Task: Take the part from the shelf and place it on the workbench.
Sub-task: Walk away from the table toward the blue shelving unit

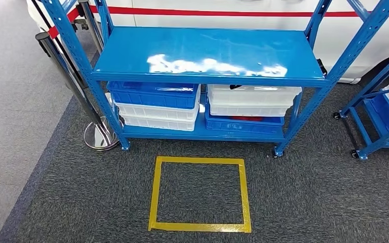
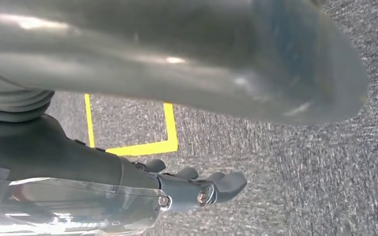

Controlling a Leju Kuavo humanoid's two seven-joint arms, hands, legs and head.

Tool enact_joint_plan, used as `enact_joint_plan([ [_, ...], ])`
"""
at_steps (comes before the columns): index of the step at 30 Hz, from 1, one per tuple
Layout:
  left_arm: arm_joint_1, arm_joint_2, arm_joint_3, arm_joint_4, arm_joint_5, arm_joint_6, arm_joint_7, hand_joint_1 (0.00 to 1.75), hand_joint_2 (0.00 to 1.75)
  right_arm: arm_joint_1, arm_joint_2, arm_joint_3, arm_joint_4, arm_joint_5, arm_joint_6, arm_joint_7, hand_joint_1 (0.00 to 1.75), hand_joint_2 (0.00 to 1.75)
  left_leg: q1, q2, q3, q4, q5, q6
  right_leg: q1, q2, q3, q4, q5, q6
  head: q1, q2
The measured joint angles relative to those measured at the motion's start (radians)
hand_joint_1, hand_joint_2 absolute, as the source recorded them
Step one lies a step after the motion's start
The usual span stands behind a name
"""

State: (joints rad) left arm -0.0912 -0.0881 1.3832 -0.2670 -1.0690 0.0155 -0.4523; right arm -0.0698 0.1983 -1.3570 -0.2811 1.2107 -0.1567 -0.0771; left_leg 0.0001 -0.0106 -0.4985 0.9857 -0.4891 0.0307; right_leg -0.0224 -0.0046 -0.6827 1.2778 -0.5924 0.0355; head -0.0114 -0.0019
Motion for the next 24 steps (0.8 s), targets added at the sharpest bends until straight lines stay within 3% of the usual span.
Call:
enact_joint_plan([
  [3,0.002,-0.004,0.000,0.000,0.000,-0.002,0.002,0.00,0.00,0.007,-0.002,0.000,-0.001,0.000,0.004,0.000,0.00,0.00,-0.001,-0.012,0.032,0.002,-0.027,-0.010,0.002,0.003,0.042,-0.168,0.125,-0.010,0.000,0.000],
  [5,0.000,-0.007,0.000,0.000,0.001,-0.003,0.004,0.00,0.00,0.008,-0.003,0.000,-0.001,0.001,0.007,0.001,0.00,0.00,-0.002,-0.015,0.042,0.004,-0.044,-0.021,0.007,0.006,0.060,-0.231,0.152,-0.021,-0.002,0.000],
  [9,-0.001,-0.007,0.000,0.001,0.002,-0.006,0.010,0.00,0.00,0.007,-0.003,0.000,-0.002,0.003,0.012,0.001,0.00,0.00,-0.002,-0.011,0.044,0.048,-0.055,-0.043,0.005,0.004,0.085,-0.241,0.140,-0.048,-0.003,0.000],
  [11,-0.002,-0.008,0.000,0.001,0.002,-0.006,0.012,0.00,0.00,0.007,-0.003,0.000,-0.003,0.005,0.013,0.001,0.00,0.00,0.003,-0.003,-0.011,0.146,-0.084,-0.054,0.003,0.001,0.103,-0.247,0.131,-0.057,-0.005,0.000],
  [13,-0.002,-0.009,0.000,0.002,0.002,-0.006,0.014,0.00,0.00,0.007,-0.003,0.000,-0.005,0.007,0.013,0.001,0.00,0.00,0.008,0.001,-0.095,0.268,-0.136,-0.063,0.003,0.000,0.116,-0.247,0.117,-0.061,-0.006,0.000],
  [14,-0.001,-0.009,0.000,0.002,0.002,-0.006,0.016,0.00,0.00,0.007,-0.003,0.000,-0.005,0.008,0.013,0.000,0.00,0.44,0.010,0.002,-0.127,0.300,-0.150,-0.066,0.003,0.001,0.124,-0.247,0.109,-0.060,-0.006,0.000],
  [15,0.000,-0.009,0.000,0.002,0.003,-0.006,0.017,0.00,0.00,0.007,-0.003,0.000,-0.006,0.009,0.012,0.000,0.00,0.87,0.011,0.002,-0.145,0.302,-0.146,-0.066,0.003,0.001,0.135,-0.247,0.101,-0.059,-0.006,0.000],
  [16,0.001,-0.009,0.000,0.002,0.003,-0.006,0.018,0.00,0.00,0.008,-0.003,0.000,-0.006,0.012,0.011,0.000,0.00,0.87,0.011,0.003,-0.147,0.270,-0.118,-0.066,0.003,0.001,0.147,-0.247,0.092,-0.057,-0.006,0.000],
  [17,0.002,-0.009,0.000,0.002,0.003,-0.006,0.019,0.00,0.00,0.008,-0.003,0.000,-0.006,0.012,0.011,0.001,0.00,0.87,0.011,0.004,-0.136,0.211,-0.069,-0.062,0.003,0.001,0.161,-0.247,0.083,-0.054,-0.006,0.000],
  [19,0.003,-0.009,0.000,0.002,0.004,-0.007,0.020,0.00,0.00,0.008,-0.001,-0.003,-0.006,0.003,0.016,0.001,0.00,0.00,0.008,0.005,-0.114,0.096,0.016,-0.051,0.003,0.003,0.179,-0.247,0.066,-0.046,-0.006,0.000],
  [20,0.004,-0.009,0.000,0.002,0.003,-0.008,0.021,0.00,0.00,0.006,-0.001,-0.007,-0.006,-0.009,0.022,0.001,0.00,0.00,0.006,0.005,-0.107,0.065,0.038,-0.045,0.004,0.005,0.182,-0.247,0.061,-0.040,-0.005,0.000],
  [22,0.006,-0.009,0.000,0.002,0.003,-0.009,0.022,0.00,0.00,0.001,-0.001,-0.021,-0.006,-0.041,0.036,-0.002,0.00,0.00,0.001,0.006,-0.103,0.053,0.039,-0.034,0.004,0.012,0.184,-0.251,0.054,-0.026,-0.005,0.000],
  [24,0.006,-0.010,0.000,0.002,0.004,-0.010,0.024,0.00,0.00,-0.003,-0.001,-0.035,-0.006,-0.060,0.038,-0.005,0.00,0.87,0.004,0.011,-0.092,0.041,0.044,-0.022,0.003,0.012,0.187,-0.246,0.043,-0.015,-0.004,0.000],
])
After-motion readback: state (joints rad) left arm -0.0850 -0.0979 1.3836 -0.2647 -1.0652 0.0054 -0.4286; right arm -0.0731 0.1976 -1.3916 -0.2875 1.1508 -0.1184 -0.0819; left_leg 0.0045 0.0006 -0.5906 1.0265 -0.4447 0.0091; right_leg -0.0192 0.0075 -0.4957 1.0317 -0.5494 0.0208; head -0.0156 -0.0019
